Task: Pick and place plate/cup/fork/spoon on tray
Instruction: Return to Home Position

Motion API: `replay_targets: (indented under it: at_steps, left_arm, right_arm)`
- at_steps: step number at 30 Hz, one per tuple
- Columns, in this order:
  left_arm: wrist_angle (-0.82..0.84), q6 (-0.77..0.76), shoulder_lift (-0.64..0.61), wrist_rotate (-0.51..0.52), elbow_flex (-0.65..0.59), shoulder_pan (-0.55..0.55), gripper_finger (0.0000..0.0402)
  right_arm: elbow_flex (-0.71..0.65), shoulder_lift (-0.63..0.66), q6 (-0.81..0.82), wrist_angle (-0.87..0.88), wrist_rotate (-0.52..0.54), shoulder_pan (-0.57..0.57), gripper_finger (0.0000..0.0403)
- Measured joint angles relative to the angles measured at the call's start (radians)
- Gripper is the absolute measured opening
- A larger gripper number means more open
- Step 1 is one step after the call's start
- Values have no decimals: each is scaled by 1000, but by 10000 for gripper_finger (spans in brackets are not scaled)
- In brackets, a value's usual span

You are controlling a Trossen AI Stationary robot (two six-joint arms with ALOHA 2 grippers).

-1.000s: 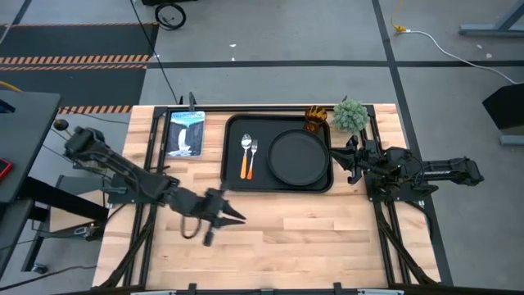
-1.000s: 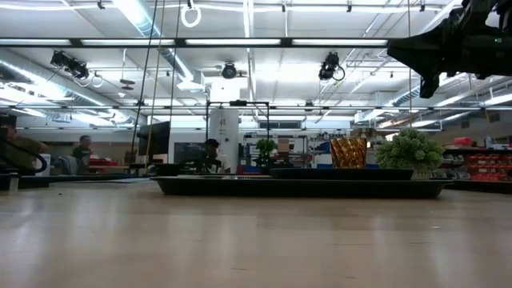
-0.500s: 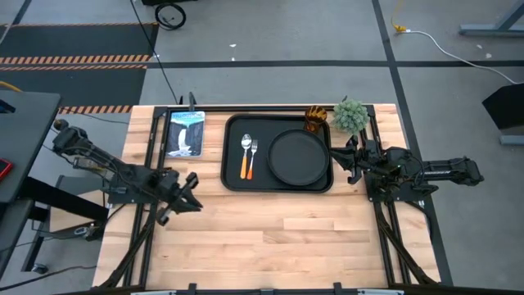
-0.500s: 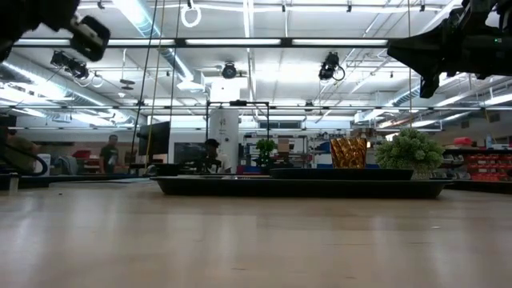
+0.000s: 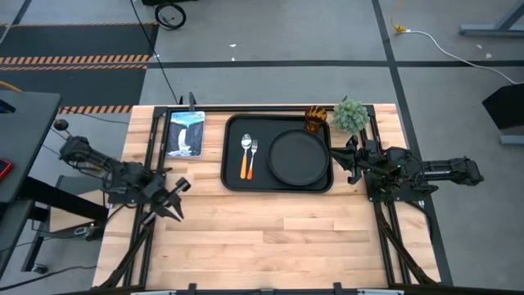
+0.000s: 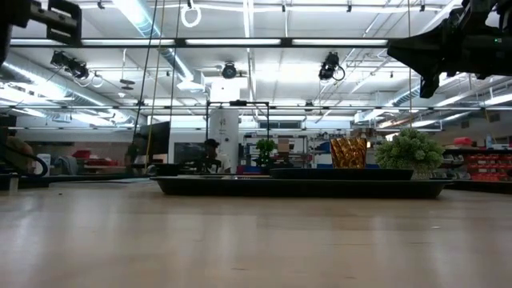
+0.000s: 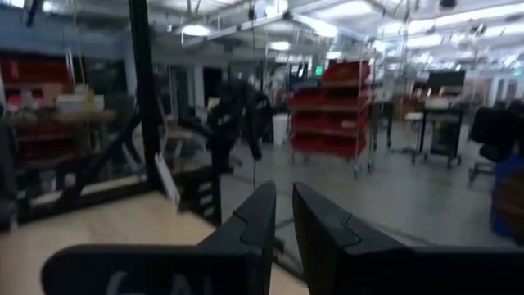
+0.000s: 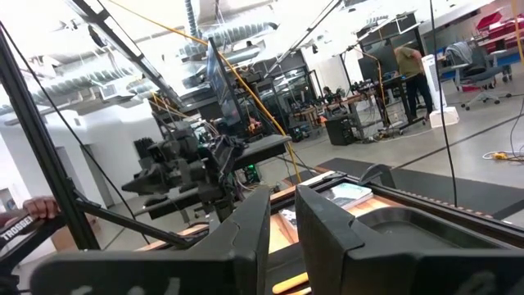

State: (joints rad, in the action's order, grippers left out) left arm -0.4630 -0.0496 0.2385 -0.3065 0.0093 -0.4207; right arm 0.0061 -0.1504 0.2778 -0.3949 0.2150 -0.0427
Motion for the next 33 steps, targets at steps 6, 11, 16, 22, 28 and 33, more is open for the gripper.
replay_targets:
  at_steps: [6,11,16,22,28,33]
  left_arm:
    - [206,10,-96,65,0,14,53]
    - [399,10,-173,152,0,23,53]
    - [414,37,-209,210,1,33,53]
    - [431,-20,-229,218,1,79,53]
    - [433,-113,-228,218,1,148,53]
    - [399,-116,-227,216,-1,163,53]
  right_arm:
    - [0,0,0,0,0,0,68]
    - [0,0,0,0,0,0,68]
    - [0,0,0,0,0,0,68]
    - [0,0,0,0,0,0,68]
    - [0,0,0,0,0,0,68]
    - [0,0,0,0,0,0,68]
